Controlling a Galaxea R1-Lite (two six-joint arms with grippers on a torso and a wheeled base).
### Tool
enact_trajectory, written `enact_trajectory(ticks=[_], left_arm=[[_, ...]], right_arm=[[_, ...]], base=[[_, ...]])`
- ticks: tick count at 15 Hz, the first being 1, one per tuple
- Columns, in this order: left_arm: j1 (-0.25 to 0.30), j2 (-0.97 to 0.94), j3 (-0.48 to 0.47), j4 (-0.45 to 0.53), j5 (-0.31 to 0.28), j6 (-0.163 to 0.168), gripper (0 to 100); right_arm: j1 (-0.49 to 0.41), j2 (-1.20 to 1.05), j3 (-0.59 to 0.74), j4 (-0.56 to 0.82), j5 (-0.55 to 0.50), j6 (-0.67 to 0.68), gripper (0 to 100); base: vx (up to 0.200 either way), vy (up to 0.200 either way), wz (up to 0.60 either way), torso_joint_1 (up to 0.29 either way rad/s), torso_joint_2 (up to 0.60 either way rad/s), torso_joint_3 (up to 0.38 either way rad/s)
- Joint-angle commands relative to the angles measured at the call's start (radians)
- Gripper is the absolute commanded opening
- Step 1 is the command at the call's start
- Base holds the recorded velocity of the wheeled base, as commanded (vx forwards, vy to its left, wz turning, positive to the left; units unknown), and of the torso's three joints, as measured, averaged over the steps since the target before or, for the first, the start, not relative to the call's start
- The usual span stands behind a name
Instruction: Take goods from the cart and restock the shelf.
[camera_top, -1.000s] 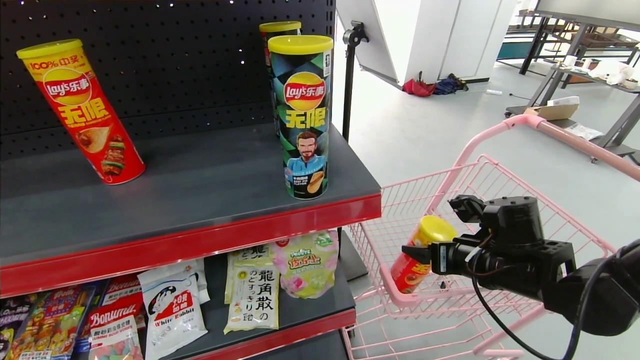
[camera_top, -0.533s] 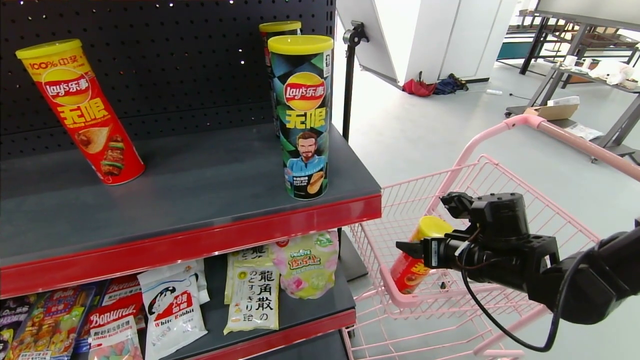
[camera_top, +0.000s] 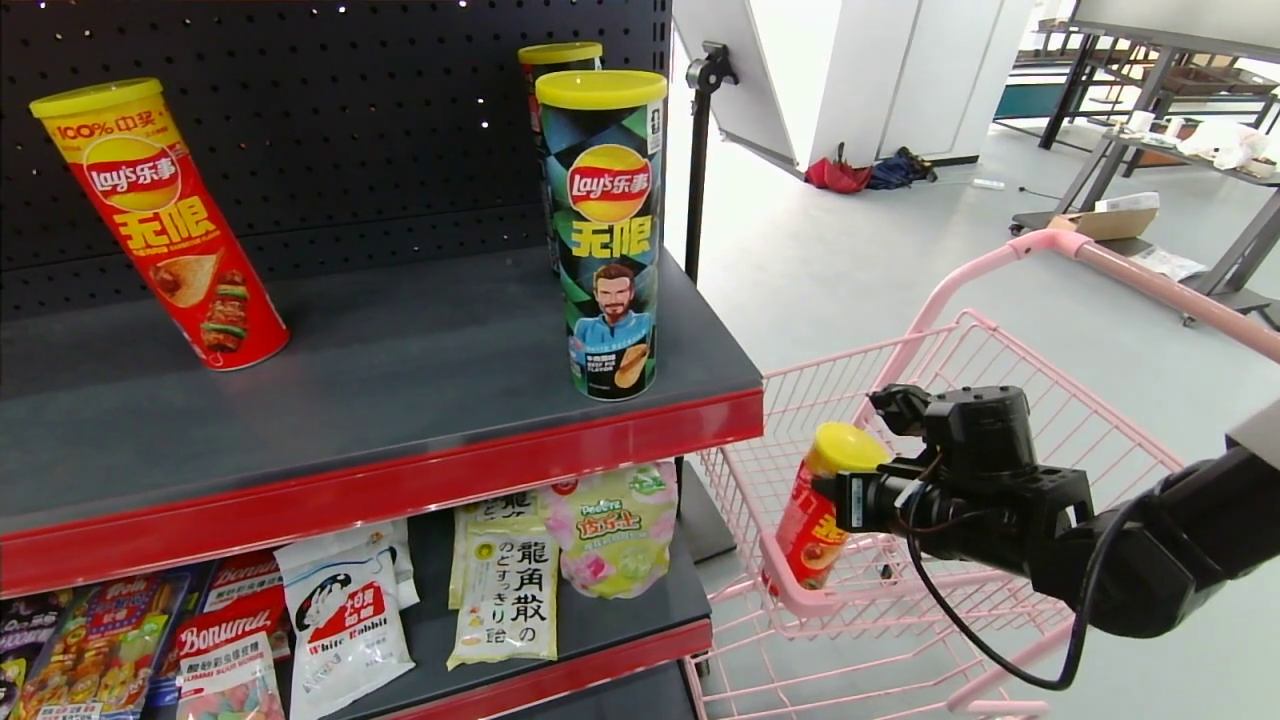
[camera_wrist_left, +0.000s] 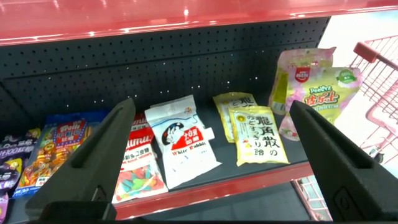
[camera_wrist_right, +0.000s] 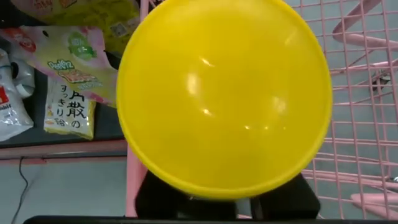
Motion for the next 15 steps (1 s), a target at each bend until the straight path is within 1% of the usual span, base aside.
enact_trajectory(ticks=[1,3,5,6,8,10,12,14,15], left_arm=[[0.0,0.0,0.0,0.0,0.001,0.0,100],[0.0,0.0,0.0,0.0,0.001,0.0,100],[0.0,0.0,0.0,0.0,0.001,0.0,100],[0.0,0.0,0.0,0.0,0.001,0.0,100],[0.0,0.0,0.0,0.0,-0.001,0.0,100],[0.0,0.0,0.0,0.001,-0.001,0.0,100],[0.0,0.0,0.0,0.001,-0.001,0.0,100],[0.0,0.0,0.0,0.001,-0.001,0.0,100],[0.0,0.0,0.0,0.001,-0.001,0.0,100]], right_arm=[[0.001,-0.005,-0.002,0.001,0.001,0.001,0],[-0.001,-0.034,-0.017,0.001,0.001,-0.002,0],[-0.028,-0.097,-0.094,0.045,-0.005,-0.025,0],[-0.059,-0.15,-0.152,0.15,-0.001,-0.087,0],[-0.099,-0.215,-0.216,0.26,0.004,-0.139,0],[-0.14,-0.336,-0.252,0.407,0.005,-0.205,0],[-0.156,-0.474,-0.281,0.544,0.002,-0.228,0],[-0.159,-0.606,-0.342,0.691,-0.004,-0.237,0],[-0.162,-0.646,-0.364,0.743,-0.004,-0.243,0]], base=[[0.0,0.0,0.0,0.0,0.0,0.0],[0.0,0.0,0.0,0.0,0.0,0.0],[0.0,0.0,0.0,0.0,0.0,0.0],[0.0,0.0,0.0,0.0,0.0,0.0],[0.0,0.0,0.0,0.0,0.0,0.0],[0.0,0.0,0.0,0.0,0.0,0.0],[0.0,0.0,0.0,0.0,0.0,0.0],[0.0,0.0,0.0,0.0,0.0,0.0],[0.0,0.0,0.0,0.0,0.0,0.0]])
